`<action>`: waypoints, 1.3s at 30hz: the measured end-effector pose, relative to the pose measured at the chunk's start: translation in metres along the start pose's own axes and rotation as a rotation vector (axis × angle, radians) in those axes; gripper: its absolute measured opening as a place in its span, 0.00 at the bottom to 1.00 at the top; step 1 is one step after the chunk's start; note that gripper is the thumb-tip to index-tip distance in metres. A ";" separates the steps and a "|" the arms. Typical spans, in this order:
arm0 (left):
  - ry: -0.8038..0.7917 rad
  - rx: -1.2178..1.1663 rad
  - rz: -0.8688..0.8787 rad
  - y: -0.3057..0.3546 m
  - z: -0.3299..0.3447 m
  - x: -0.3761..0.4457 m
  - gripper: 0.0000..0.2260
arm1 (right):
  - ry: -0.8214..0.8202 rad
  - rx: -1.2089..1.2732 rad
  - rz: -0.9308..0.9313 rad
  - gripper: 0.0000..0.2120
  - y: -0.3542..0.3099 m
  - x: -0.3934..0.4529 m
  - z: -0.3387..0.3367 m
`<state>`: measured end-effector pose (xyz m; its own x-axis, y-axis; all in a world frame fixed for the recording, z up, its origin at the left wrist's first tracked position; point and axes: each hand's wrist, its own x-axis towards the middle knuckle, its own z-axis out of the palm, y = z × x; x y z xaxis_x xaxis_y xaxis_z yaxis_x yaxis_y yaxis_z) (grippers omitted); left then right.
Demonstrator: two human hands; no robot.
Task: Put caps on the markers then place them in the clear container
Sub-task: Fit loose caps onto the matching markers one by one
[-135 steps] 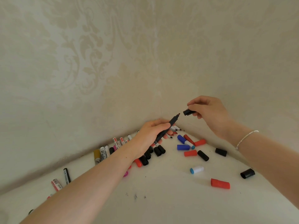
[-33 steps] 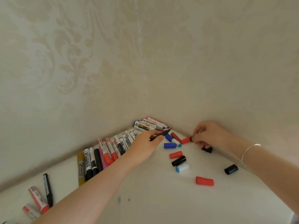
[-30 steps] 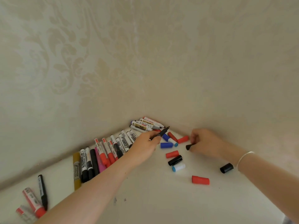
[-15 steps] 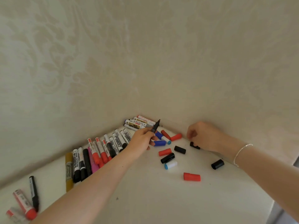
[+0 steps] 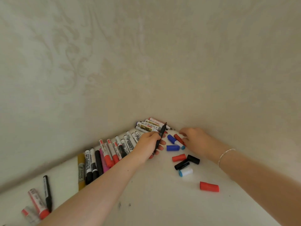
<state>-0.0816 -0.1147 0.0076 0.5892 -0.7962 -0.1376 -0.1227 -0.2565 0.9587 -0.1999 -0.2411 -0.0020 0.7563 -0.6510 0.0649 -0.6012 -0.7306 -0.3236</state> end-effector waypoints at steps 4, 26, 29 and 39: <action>-0.031 -0.113 -0.020 0.004 -0.004 0.000 0.13 | -0.037 -0.170 0.021 0.11 -0.012 0.016 0.007; 0.095 -0.115 0.040 0.003 -0.015 -0.002 0.12 | 0.235 1.112 0.084 0.09 -0.044 0.033 -0.036; 0.096 -0.113 0.044 0.002 -0.015 -0.001 0.13 | 0.251 1.051 0.077 0.08 -0.046 0.029 -0.038; 0.026 0.033 0.226 0.003 -0.014 0.001 0.11 | -0.019 0.867 -0.025 0.08 -0.051 0.027 -0.038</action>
<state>-0.0700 -0.1082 0.0135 0.5644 -0.8210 0.0866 -0.2796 -0.0914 0.9558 -0.1590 -0.2289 0.0522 0.7754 -0.6278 0.0678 -0.1818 -0.3249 -0.9281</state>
